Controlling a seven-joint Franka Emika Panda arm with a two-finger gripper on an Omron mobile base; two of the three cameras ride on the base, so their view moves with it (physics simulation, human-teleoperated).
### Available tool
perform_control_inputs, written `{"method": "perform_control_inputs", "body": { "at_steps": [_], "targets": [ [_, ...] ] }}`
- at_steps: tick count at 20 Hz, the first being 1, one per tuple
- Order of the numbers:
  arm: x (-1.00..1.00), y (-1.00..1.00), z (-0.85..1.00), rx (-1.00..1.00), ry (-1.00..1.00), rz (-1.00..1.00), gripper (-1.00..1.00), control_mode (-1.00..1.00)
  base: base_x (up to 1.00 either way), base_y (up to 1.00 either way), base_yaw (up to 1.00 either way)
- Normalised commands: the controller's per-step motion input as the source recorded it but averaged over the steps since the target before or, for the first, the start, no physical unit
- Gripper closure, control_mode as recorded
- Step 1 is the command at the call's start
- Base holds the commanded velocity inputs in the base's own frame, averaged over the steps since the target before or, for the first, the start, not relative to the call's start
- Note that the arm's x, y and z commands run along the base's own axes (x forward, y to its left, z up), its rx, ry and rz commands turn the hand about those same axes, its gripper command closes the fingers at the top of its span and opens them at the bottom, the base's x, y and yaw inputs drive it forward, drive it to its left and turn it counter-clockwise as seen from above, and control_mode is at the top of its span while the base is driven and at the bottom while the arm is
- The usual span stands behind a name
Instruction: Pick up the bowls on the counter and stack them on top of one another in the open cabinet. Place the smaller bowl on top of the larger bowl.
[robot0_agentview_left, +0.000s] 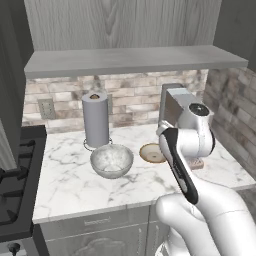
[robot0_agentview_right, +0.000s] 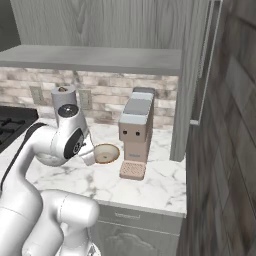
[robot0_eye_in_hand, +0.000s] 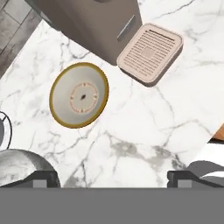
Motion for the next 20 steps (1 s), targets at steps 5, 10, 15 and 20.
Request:
{"method": "perform_control_inputs", "body": {
  "at_steps": [5,10,15,20],
  "targets": [
    [0.28,0.00,-0.22,0.06,0.03,-0.12,-1.00,-1.00,0.00,0.00,0.00],
    [0.30,0.00,-0.27,0.05,0.03,-0.09,-1.00,-1.00,0.00,0.00,0.00],
    [0.28,-0.01,-0.31,0.06,0.03,-0.06,-1.00,-1.00,0.00,0.00,0.00],
    [0.30,0.00,-0.33,0.06,0.01,-0.03,-1.00,-1.00,0.00,0.00,0.00]
  ]
}}
